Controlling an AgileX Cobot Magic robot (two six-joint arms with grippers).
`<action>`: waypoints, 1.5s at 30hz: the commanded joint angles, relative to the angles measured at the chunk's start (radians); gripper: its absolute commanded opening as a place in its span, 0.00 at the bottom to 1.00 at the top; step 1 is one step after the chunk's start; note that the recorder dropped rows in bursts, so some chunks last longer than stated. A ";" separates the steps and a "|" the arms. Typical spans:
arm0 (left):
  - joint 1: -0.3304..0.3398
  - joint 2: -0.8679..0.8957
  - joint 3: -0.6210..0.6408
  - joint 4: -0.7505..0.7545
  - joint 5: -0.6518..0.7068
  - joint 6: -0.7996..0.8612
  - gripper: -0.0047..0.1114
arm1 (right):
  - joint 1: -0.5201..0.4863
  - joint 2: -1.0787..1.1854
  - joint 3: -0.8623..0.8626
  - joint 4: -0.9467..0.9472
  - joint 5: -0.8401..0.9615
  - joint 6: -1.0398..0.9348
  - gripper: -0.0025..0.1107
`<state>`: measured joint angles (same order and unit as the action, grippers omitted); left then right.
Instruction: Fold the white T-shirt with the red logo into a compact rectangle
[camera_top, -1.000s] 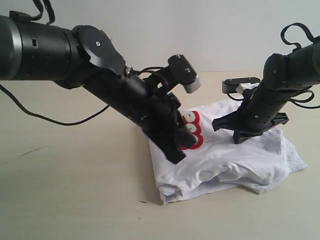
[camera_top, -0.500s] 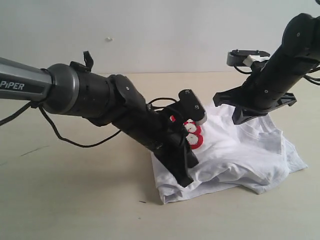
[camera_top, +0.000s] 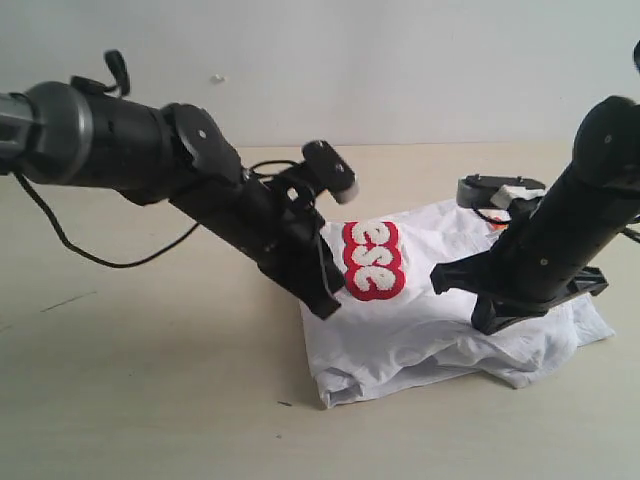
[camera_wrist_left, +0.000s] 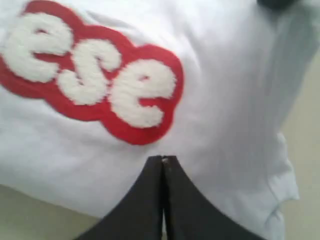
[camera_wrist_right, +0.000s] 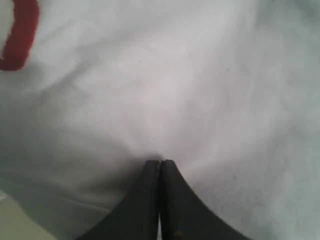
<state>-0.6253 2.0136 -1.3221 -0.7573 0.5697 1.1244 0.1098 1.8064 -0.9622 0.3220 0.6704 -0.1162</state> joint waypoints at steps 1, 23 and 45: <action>0.037 -0.045 -0.003 -0.063 0.000 -0.007 0.04 | 0.030 0.076 0.017 -0.029 -0.049 0.034 0.02; 0.076 -0.155 -0.003 0.020 0.045 -0.075 0.04 | 0.036 0.062 -0.112 -0.137 -0.238 0.180 0.02; 0.315 -0.342 -0.003 0.024 0.123 -0.192 0.04 | 0.259 0.131 -0.229 0.178 -0.164 -0.055 0.02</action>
<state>-0.3122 1.6860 -1.3221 -0.7169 0.6833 0.9423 0.3980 1.9845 -1.1789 0.5250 0.4762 -0.1624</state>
